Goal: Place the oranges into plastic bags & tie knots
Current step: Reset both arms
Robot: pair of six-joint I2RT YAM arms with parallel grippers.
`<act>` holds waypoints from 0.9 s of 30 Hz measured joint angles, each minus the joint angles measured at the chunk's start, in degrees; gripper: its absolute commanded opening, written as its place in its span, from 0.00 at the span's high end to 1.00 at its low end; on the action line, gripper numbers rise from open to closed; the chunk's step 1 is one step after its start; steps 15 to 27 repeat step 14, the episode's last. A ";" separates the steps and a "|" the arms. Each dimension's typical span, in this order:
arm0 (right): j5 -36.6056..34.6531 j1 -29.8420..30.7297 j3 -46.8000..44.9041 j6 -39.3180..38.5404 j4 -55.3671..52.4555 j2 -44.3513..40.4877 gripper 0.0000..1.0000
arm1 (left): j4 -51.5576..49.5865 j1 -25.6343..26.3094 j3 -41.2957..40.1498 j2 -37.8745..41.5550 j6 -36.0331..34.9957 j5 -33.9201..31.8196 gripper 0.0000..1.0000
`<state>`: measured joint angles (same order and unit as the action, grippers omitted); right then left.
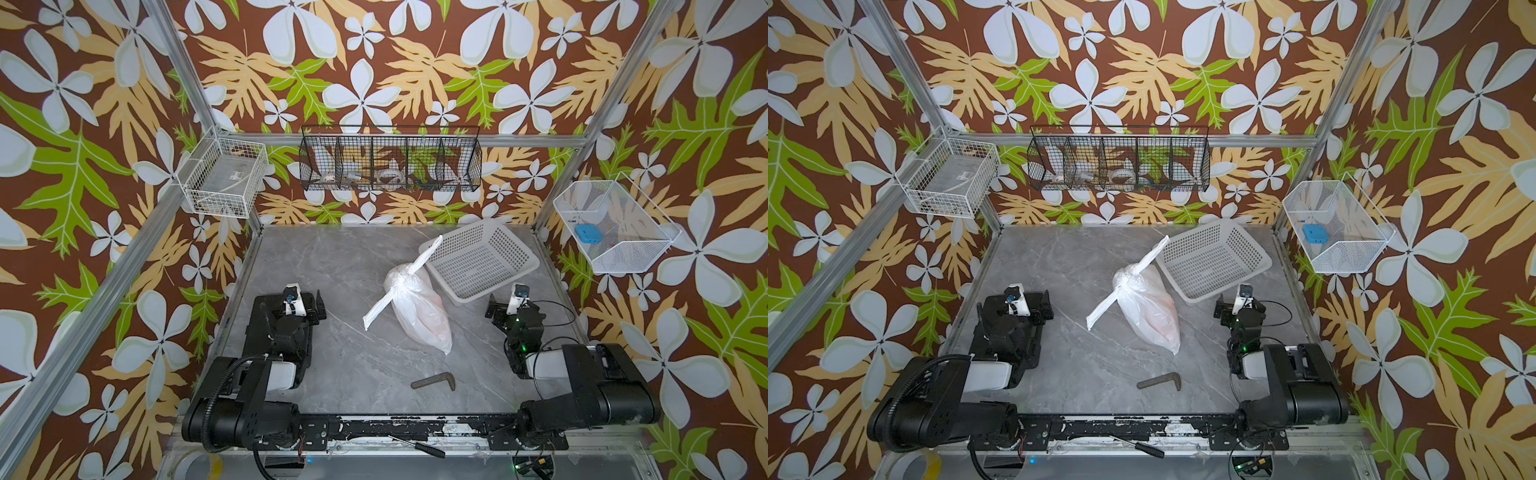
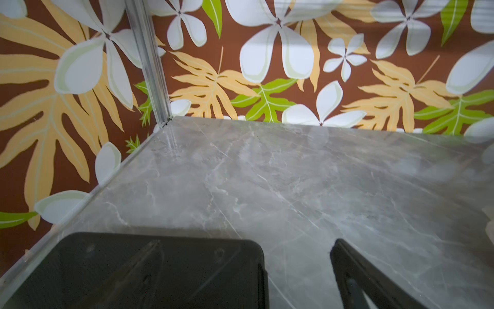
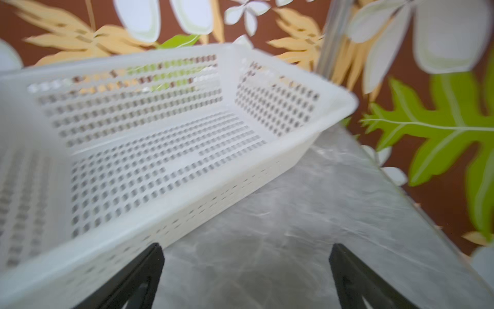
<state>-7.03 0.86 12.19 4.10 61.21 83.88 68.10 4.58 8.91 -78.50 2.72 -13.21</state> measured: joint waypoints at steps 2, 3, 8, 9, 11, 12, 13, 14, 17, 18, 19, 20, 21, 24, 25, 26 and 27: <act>-0.28 0.15 0.63 -0.35 2.27 0.00 0.25 | 0.68 -0.02 0.07 -0.11 0.22 0.39 0.00; -0.17 0.28 0.72 -1.11 2.16 -0.02 0.34 | 0.70 -0.02 0.07 -0.17 0.24 0.70 0.00; -0.37 1.68 0.83 -1.62 2.10 -0.07 0.01 | 1.11 -0.04 0.02 -0.20 0.66 0.63 0.00; -0.48 1.75 0.87 -1.81 2.05 -0.07 0.01 | 1.16 -0.04 0.00 -0.20 0.68 0.63 0.00; -0.57 1.70 1.14 -2.62 1.88 0.07 0.01 | 1.16 -0.07 -0.04 -0.20 0.70 0.61 0.00; -0.59 1.64 1.22 -2.62 1.84 0.15 0.01 | 1.16 -0.07 -0.04 -0.20 0.72 0.61 0.00; -0.59 1.64 1.27 -2.62 1.73 0.15 0.01 | 1.18 -0.07 -0.04 -0.20 0.85 0.61 0.00; -0.57 1.64 1.29 -2.62 1.73 0.13 0.01 | 1.18 -0.09 -0.07 -0.20 0.90 0.61 0.00; -0.57 1.64 1.29 -2.62 1.73 0.13 0.01 | 1.18 -0.09 -0.07 -0.20 0.90 0.61 0.00; -0.57 1.64 1.29 -2.62 1.73 0.13 0.01 | 1.18 -0.09 -0.07 -0.20 0.90 0.61 0.00; -0.57 1.64 1.29 -2.62 1.73 0.13 0.01 | 1.18 -0.09 -0.07 -0.20 0.90 0.61 0.00; -0.57 1.64 1.29 -2.62 1.73 0.13 0.01 | 1.18 -0.09 -0.07 -0.20 0.90 0.61 0.00; -0.57 1.64 1.29 -2.62 1.73 0.13 0.01 | 1.18 -0.09 -0.07 -0.20 0.90 0.61 0.00; -0.57 1.64 1.29 -2.62 1.73 0.13 0.01 | 1.18 -0.09 -0.07 -0.20 0.90 0.61 0.00; -0.57 1.64 1.29 -2.62 1.73 0.13 0.01 | 1.18 -0.09 -0.07 -0.20 0.90 0.61 0.00; -0.57 1.64 1.29 -2.62 1.73 0.13 0.01 | 1.18 -0.09 -0.07 -0.20 0.90 0.61 0.00; -0.57 1.64 1.29 -2.62 1.73 0.13 0.01 | 1.18 -0.09 -0.07 -0.20 0.90 0.61 0.00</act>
